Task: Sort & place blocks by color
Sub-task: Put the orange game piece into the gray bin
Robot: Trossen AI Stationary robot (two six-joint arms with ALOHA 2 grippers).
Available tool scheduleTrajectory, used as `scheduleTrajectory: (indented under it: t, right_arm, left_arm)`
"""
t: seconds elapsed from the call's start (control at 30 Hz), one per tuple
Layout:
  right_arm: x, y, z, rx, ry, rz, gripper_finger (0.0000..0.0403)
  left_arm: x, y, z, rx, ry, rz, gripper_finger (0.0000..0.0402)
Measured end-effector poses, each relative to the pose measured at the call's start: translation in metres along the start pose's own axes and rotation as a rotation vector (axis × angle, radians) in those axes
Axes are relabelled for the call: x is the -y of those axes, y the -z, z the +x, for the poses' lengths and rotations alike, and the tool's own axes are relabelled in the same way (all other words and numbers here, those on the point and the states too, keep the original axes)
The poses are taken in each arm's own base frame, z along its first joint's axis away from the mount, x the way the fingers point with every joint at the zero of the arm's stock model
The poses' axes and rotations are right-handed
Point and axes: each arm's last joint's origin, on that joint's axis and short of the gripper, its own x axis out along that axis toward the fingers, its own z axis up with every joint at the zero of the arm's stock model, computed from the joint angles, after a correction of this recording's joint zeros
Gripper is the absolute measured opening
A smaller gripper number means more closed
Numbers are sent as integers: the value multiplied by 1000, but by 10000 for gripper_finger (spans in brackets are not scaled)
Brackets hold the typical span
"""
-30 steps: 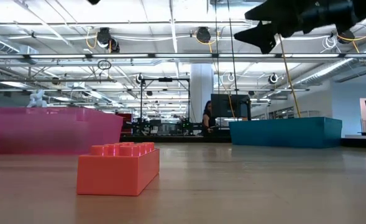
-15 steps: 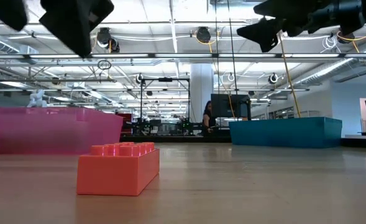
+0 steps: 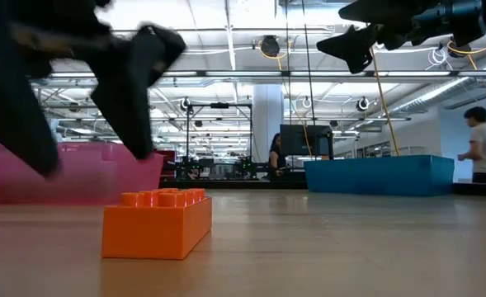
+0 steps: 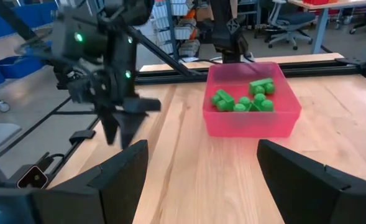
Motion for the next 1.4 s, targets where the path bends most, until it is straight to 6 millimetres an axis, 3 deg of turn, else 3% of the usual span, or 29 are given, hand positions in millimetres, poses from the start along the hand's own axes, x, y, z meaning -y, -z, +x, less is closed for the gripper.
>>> scheduleTrajectory:
  t: [0.17, 0.5, 0.7, 0.87, 1.1, 1.23, 1.4]
  right_arm:
    - [0, 1, 0, -14, 1, 0, 297]
    - [0, 1, 0, -13, 1, -8, 297]
    - [0, 2, -1, -19, -2, -9, 297]
    - [0, 4, -2, -46, 0, -41, 297]
    - [0, 3, -2, -37, 2, -50, 297]
    - [0, 3, -2, -33, 2, -42, 297]
    - [0, 3, -2, -33, 3, -41, 297]
  left_arm:
    - [-13, 8, 19, -56, -23, -6, 241]
    - [-40, -10, 29, 142, -189, -24, 241]
    - [-68, -3, 31, 97, -246, -115, 241]
    - [-51, 3, 20, 13, -97, -121, 241]
    - [-24, -15, 0, 156, -39, -116, 241]
    - [-14, -18, 2, 192, -16, -106, 241]
    - [-15, -16, 13, 181, 29, -151, 241]
